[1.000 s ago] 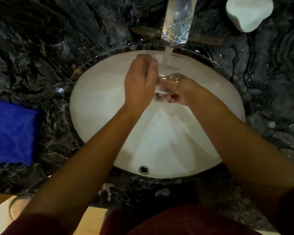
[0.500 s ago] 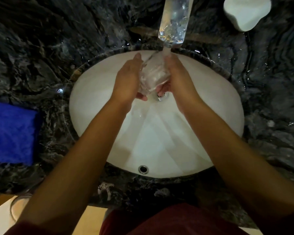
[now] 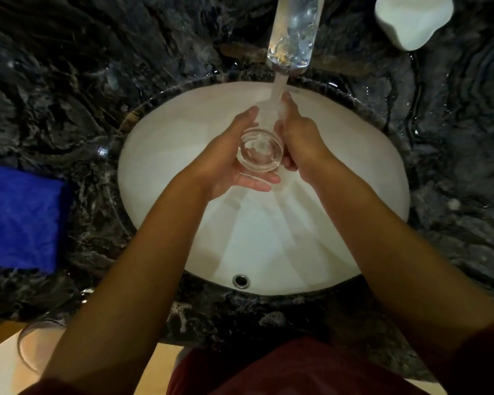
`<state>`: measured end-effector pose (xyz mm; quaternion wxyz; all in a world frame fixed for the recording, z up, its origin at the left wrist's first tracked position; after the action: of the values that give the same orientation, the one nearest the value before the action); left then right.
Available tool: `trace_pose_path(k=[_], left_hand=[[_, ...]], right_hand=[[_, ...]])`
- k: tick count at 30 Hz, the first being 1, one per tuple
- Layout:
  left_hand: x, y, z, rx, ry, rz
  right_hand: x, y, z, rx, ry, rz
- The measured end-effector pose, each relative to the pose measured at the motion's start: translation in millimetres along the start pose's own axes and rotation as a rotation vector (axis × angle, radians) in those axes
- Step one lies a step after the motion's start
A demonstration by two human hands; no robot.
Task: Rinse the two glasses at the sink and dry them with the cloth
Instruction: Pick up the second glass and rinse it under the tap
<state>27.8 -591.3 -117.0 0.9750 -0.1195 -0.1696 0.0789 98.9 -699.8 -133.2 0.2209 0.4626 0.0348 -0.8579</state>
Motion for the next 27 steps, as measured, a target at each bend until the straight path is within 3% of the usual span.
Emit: trace_pose_path(k=[3,11,17,23,27], left_hand=[[-0.3,0.5,-1.3,-0.062,-0.001,0.064],[-1.6,4.6,5.3,-0.089,-0.053,0.145],[-3.9,12.1,30.6,-0.031,-0.067,0.256],[-7.3,12.0,63.9,0.104,-0.106,0.202],[-4.0,3.6,83.1,0.162,-0.121,0.139]], right_hand=[[-3.9,4.7,-1.5,-0.057,0.085,0.125],[-10.9,9.6,13.5,-0.051,0.235,-0.014],[-60.4,45.7,48.6,0.077,0.411,0.039],[-169.3,78.9,99.8,0.403,0.882,0.439],[-221.7,60.1,105.2,0.331,1.02,0.738]])
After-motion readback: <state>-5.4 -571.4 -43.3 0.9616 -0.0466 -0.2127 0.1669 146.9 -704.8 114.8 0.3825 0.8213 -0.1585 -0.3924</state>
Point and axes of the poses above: each hand's wrist, its own z-axis away from the middle knuckle, its own y-axis out of the back of the hand, x = y × z, the point moved 8 cm from there along -z, towards the middle knuckle, and after that the axes turned 15 degrees about y, right-handed, at the moved point
